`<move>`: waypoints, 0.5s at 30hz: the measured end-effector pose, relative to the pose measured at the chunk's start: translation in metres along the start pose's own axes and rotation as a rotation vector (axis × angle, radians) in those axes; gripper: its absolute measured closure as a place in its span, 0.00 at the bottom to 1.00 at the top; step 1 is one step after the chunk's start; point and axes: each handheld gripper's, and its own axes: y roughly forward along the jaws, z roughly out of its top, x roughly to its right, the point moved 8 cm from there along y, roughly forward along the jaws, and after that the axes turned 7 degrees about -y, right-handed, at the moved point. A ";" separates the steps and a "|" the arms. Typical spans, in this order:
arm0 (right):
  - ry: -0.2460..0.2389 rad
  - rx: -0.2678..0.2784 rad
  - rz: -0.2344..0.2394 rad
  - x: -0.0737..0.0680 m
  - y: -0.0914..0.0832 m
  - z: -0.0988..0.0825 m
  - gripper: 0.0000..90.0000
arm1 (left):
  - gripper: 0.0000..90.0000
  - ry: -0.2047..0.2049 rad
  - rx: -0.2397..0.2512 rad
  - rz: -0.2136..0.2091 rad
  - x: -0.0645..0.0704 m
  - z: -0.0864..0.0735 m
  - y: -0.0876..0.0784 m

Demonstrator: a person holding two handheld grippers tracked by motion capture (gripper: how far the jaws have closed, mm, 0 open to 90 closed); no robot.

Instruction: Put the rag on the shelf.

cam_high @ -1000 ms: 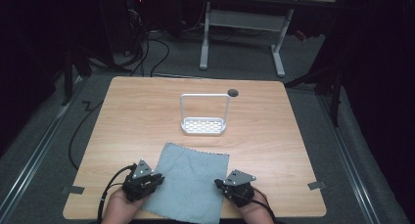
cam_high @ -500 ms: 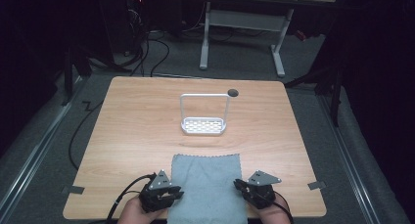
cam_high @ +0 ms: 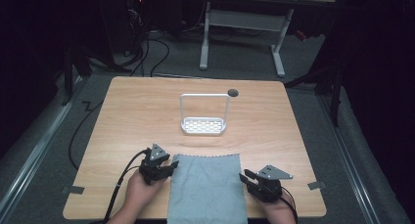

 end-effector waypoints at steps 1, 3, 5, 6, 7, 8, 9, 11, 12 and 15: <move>0.005 0.004 0.002 0.001 0.000 0.000 0.76 | 0.63 -0.010 0.007 -0.006 0.000 0.002 0.002; 0.003 0.008 0.007 0.002 0.002 0.002 0.72 | 0.69 -0.022 0.009 -0.003 0.000 0.004 0.004; -0.002 0.006 -0.008 0.005 0.008 0.006 0.66 | 0.77 -0.039 0.016 -0.009 0.003 0.005 0.007; -0.002 -0.002 -0.019 0.007 0.012 0.008 0.64 | 0.81 -0.035 0.017 0.000 0.003 0.005 0.008; -0.001 -0.007 -0.031 0.010 0.018 0.011 0.62 | 0.85 -0.028 0.023 0.008 0.003 0.005 0.008; 0.004 -0.019 -0.037 0.013 0.023 0.014 0.61 | 0.87 -0.028 0.023 0.008 0.003 0.005 0.008; 0.008 -0.033 -0.047 0.016 0.028 0.017 0.60 | 0.90 -0.021 0.020 0.006 0.004 0.005 0.008; 0.020 -0.041 -0.055 0.023 0.040 0.024 0.60 | 0.93 -0.028 0.021 -0.010 0.004 0.005 0.008; 0.045 -0.052 -0.050 0.026 0.046 0.026 0.59 | 0.95 -0.029 0.022 -0.016 0.004 0.004 0.008; 0.032 -0.085 -0.076 0.032 0.060 0.030 0.59 | 0.98 -0.019 0.021 -0.022 0.005 0.004 0.008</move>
